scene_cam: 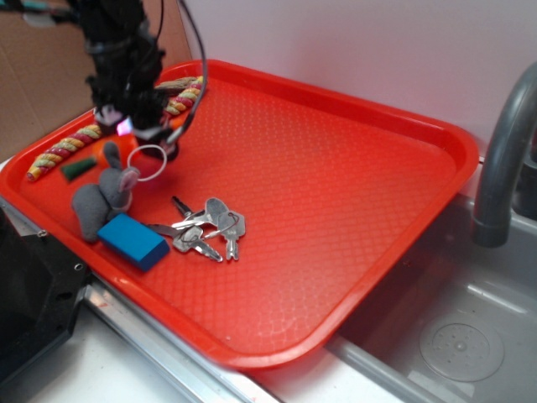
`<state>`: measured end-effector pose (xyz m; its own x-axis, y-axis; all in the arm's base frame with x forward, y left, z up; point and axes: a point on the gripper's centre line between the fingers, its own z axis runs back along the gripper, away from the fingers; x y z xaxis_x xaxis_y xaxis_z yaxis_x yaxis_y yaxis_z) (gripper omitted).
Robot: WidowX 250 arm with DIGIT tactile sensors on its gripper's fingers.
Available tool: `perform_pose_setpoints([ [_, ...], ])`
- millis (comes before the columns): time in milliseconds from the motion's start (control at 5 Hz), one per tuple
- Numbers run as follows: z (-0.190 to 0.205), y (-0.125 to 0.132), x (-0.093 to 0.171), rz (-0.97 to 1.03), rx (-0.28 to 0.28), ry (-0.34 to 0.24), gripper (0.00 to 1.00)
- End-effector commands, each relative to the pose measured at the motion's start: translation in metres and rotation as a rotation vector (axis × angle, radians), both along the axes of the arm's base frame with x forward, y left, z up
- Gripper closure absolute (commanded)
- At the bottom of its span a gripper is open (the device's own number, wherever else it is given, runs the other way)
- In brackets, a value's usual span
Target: Grab the carrot.
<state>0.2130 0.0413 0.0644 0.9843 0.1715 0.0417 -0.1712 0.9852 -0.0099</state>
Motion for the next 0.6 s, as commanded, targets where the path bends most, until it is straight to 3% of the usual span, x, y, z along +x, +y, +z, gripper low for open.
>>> perform_pose_setpoints([
  [0, 0.108, -0.060, 0.036, 0.070, 0.025, 0.088, 1.00],
  [200, 0.153, -0.064, 0.034, 0.080, -0.009, 0.069, 1.00],
  [400, 0.163, -0.068, 0.028, 0.092, 0.020, 0.044, 1.00],
])
